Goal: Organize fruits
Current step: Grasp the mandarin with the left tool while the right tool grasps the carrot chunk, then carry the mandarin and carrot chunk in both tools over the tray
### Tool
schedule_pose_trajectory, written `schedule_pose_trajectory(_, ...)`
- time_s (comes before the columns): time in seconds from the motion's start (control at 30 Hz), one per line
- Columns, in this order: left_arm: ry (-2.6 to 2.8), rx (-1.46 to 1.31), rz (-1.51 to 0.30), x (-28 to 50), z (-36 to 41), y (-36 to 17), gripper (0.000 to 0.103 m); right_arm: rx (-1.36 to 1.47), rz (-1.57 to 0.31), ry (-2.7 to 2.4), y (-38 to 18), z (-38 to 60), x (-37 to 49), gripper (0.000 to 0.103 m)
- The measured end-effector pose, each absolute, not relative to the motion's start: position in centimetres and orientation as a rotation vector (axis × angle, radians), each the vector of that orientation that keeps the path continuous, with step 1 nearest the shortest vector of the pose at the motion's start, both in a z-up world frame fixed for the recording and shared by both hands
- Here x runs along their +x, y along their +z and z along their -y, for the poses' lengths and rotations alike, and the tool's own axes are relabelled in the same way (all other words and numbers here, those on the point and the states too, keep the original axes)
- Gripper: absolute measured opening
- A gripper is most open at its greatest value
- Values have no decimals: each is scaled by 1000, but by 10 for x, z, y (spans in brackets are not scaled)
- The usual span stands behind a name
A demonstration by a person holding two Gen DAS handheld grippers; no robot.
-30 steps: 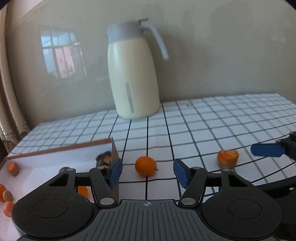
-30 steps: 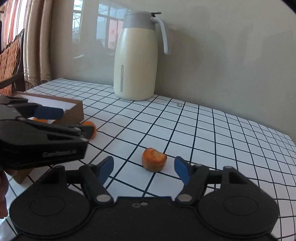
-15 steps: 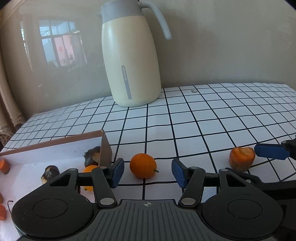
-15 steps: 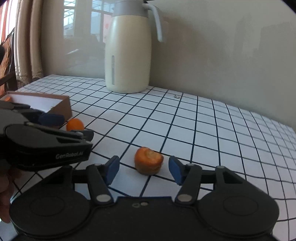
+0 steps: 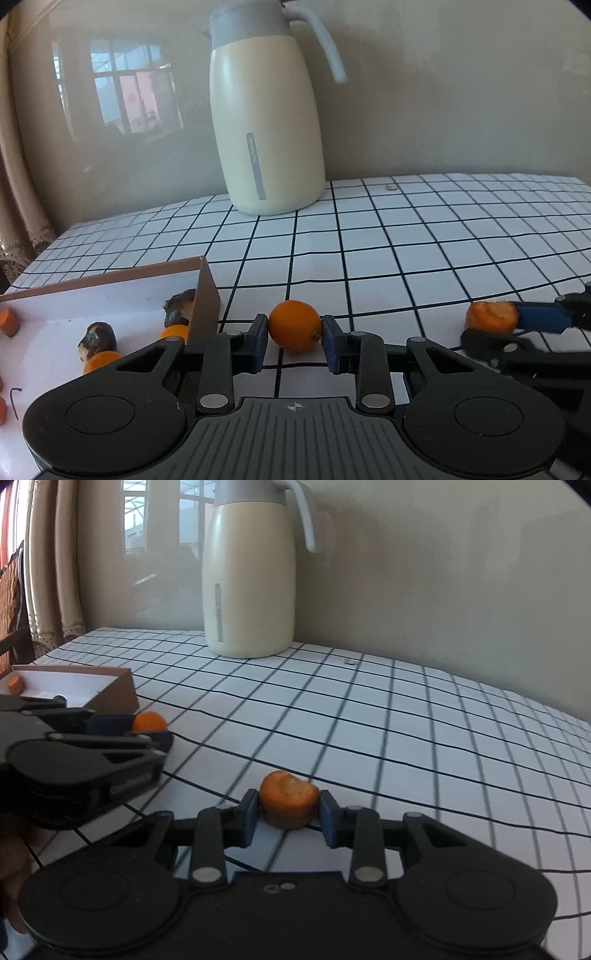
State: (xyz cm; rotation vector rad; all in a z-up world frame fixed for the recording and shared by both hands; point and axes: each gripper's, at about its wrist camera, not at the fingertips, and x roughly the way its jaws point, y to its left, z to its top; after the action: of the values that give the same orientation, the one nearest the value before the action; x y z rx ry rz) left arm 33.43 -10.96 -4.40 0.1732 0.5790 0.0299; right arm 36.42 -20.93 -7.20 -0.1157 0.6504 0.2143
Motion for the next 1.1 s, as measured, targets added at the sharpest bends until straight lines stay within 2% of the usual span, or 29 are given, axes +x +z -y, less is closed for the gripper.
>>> schedule_pose_trajectory(0.17, -20, 222, -509, 308, 118, -34, 31, -155, -635, 169, -68, 227, 352, 25)
schedule_pose_trajectory(0.6, -142, 254, -469, 244, 136, -26, 31, -141, -600, 129, -51, 242, 312, 25)
schedule_pose_trajectory(1.1, -74, 200, -422, 180, 94, -12, 31, -159, -497, 202, -34, 212, 242, 25)
